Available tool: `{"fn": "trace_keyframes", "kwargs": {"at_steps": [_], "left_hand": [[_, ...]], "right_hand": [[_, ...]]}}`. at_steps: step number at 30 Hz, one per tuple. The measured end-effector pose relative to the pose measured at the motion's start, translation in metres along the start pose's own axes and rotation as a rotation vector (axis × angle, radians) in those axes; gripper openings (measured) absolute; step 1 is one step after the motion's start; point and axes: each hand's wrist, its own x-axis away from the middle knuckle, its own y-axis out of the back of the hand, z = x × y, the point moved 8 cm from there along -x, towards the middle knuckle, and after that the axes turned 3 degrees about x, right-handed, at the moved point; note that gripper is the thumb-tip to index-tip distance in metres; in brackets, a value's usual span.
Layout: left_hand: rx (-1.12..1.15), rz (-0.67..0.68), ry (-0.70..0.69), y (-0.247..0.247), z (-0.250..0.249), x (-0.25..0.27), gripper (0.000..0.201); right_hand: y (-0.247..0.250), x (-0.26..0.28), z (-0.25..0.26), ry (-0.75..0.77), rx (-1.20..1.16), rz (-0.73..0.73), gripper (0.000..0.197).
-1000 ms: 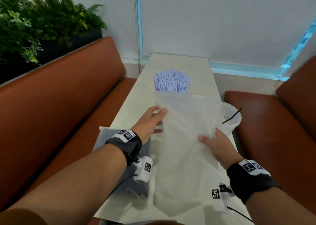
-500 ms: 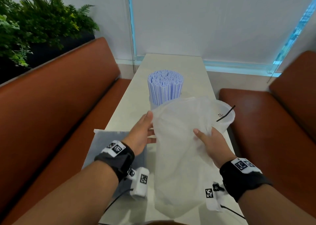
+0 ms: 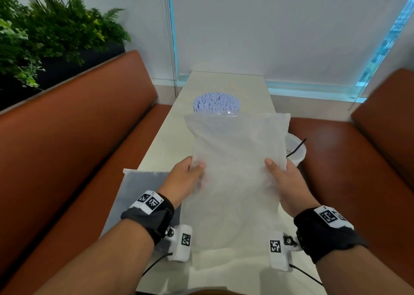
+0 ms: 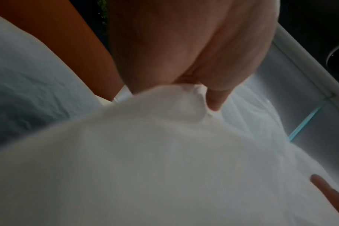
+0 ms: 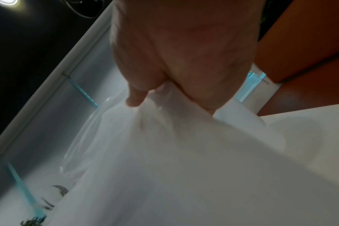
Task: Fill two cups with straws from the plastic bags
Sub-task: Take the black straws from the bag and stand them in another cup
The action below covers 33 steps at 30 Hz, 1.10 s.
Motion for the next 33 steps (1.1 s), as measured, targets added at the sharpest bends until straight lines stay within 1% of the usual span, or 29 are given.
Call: {"fn": "trace_keyframes", "kwargs": {"at_steps": [2, 3, 4, 5, 6, 7, 8, 10, 11, 12, 14, 15, 16, 17, 18, 19, 20, 21, 22, 23, 24, 26, 27, 28, 29, 30, 32, 33], "left_hand": [[0.013, -0.002, 0.003, 0.003, -0.002, 0.001, 0.026], [0.041, 0.013, 0.013, 0.005, -0.002, 0.001, 0.024], [0.07, 0.062, 0.037, 0.004, 0.0, 0.003, 0.018], [0.08, 0.138, 0.067, 0.001, 0.002, 0.005, 0.02], [0.083, 0.212, 0.089, -0.002, 0.003, 0.007, 0.028], [0.098, 0.254, 0.091, -0.003, 0.003, 0.009, 0.034], [0.134, 0.253, 0.074, 0.001, -0.002, 0.009, 0.035], [0.231, 0.201, 0.042, 0.012, -0.015, 0.005, 0.03], [0.268, 0.182, 0.039, 0.016, -0.02, 0.005, 0.03], [0.27, 0.157, 0.037, 0.02, -0.026, 0.005, 0.036], [0.226, 0.086, 0.025, 0.027, -0.031, 0.006, 0.045], [0.25, 0.058, 0.03, 0.029, -0.032, 0.005, 0.044], [0.273, 0.018, 0.015, 0.031, -0.035, 0.004, 0.039], [0.354, 0.015, 0.028, 0.029, -0.033, 0.003, 0.029], [0.465, 0.048, 0.078, 0.025, -0.028, 0.003, 0.02], [0.552, 0.087, 0.166, 0.02, -0.023, 0.006, 0.033], [0.569, 0.135, 0.259, 0.014, -0.015, 0.011, 0.049], [0.515, 0.202, 0.303, 0.007, -0.008, 0.013, 0.055], [0.424, 0.238, 0.297, 0.003, -0.006, 0.016, 0.05], [0.339, 0.241, 0.255, 0.0, -0.006, 0.015, 0.041], [0.288, 0.185, 0.204, 0.005, -0.007, 0.013, 0.034], [0.294, 0.051, 0.142, 0.018, -0.011, 0.006, 0.028], [0.315, 0.019, 0.112, 0.023, -0.014, 0.003, 0.026], [0.324, 0.008, 0.093, 0.025, -0.016, 0.002, 0.025], [0.306, 0.007, 0.078, 0.026, -0.017, 0.001, 0.024], [0.273, 0.001, 0.062, 0.026, -0.016, 0.002, 0.022], [0.216, -0.019, 0.02, 0.027, -0.016, 0.003, 0.018], [0.189, -0.028, -0.002, 0.027, -0.015, 0.003, 0.017]], "right_hand": [[-0.01, 0.007, -0.001, -0.084, 0.024, 0.205, 0.046], [-0.011, 0.01, -0.001, -0.111, 0.046, 0.268, 0.048], [-0.007, 0.011, 0.0, -0.124, 0.045, 0.27, 0.05], [-0.001, 0.009, 0.003, -0.12, 0.021, 0.231, 0.049], [0.005, 0.009, 0.006, -0.103, -0.006, 0.192, 0.047], [0.008, 0.009, 0.01, -0.085, -0.02, 0.172, 0.041], [0.01, 0.009, 0.012, -0.072, -0.012, 0.168, 0.034], [0.009, 0.011, 0.014, -0.062, 0.03, 0.168, 0.022], [0.007, 0.013, 0.016, -0.062, 0.032, 0.173, 0.022], [0.003, 0.012, 0.019, -0.067, 0.026, 0.196, 0.026], [-0.006, 0.013, 0.023, -0.132, -0.102, 0.245, 0.033], [-0.008, 0.013, 0.028, -0.137, -0.177, 0.244, 0.031], [-0.007, 0.012, 0.034, -0.105, -0.228, 0.222, 0.028], [-0.007, 0.012, 0.041, -0.058, -0.249, 0.198, 0.026], [-0.006, 0.012, 0.046, -0.016, -0.25, 0.185, 0.022], [-0.005, 0.013, 0.049, 0.021, -0.247, 0.173, 0.016], [-0.004, 0.012, 0.052, 0.049, -0.232, 0.154, 0.012], [-0.003, 0.012, 0.052, 0.063, -0.206, 0.129, 0.013], [0.001, 0.01, 0.051, 0.069, -0.182, 0.093, 0.014], [0.004, 0.009, 0.05, 0.063, -0.17, 0.052, 0.021], [0.007, 0.008, 0.047, 0.037, -0.182, 0.029, 0.028], [0.006, 0.01, 0.037, -0.061, -0.215, 0.061, 0.037], [0.004, 0.011, 0.028, -0.14, -0.206, 0.098, 0.043], [0.0, 0.013, 0.017, -0.236, -0.197, 0.161, 0.055], [-0.005, 0.017, 0.007, -0.325, -0.163, 0.227, 0.069], [-0.01, 0.02, -0.001, -0.377, -0.103, 0.3, 0.076], [-0.017, 0.025, -0.007, -0.421, 0.001, 0.416, 0.075], [-0.018, 0.027, -0.008, -0.444, 0.002, 0.458, 0.076]]}}
